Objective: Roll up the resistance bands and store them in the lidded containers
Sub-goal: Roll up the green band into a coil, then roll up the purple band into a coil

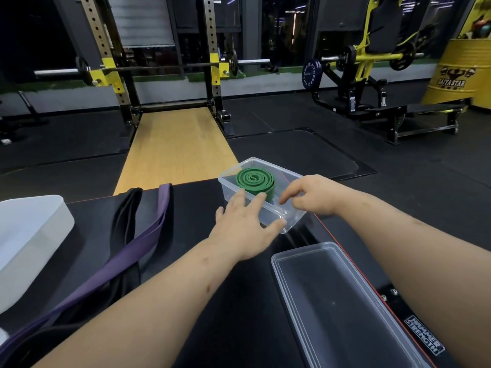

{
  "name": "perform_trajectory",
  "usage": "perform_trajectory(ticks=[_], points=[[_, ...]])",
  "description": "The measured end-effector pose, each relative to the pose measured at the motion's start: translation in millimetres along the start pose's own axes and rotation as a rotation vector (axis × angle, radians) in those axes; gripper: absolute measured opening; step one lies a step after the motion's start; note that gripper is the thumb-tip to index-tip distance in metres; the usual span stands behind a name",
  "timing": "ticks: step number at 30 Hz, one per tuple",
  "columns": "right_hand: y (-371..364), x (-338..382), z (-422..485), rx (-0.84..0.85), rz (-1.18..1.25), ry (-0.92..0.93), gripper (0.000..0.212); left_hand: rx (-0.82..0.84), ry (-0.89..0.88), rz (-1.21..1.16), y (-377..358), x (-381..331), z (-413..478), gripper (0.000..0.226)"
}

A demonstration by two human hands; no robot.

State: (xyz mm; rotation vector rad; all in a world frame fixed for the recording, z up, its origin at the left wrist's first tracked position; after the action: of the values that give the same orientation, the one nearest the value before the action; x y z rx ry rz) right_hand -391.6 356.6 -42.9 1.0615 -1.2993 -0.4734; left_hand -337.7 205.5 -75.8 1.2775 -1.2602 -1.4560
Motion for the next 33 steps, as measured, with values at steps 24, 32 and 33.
perform_trajectory(ticks=[24,32,33], points=[[0,10,-4,-0.011,-0.114,-0.073,0.039,-0.135,-0.111,0.001,2,4,3,0.033],[2,31,-27,-0.096,-0.108,-0.09,0.044,-0.081,-0.107,0.106,28,9,-33,0.055],[2,39,-33,-0.11,-0.105,-0.08,0.045,-0.084,-0.098,0.122,36,13,-43,0.054]])
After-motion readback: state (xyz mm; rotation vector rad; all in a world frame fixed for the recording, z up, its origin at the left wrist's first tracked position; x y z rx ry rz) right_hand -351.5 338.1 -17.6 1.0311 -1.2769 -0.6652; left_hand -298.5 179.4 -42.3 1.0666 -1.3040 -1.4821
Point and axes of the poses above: each hand's wrist, its own z-axis towards the middle knuckle, its own y-axis out of the back of the hand, x = y × z, the point moved 10 cm from there along z, towards the middle knuckle, and after that the axes turned 9 degrees about z, right-handed, at the moved point
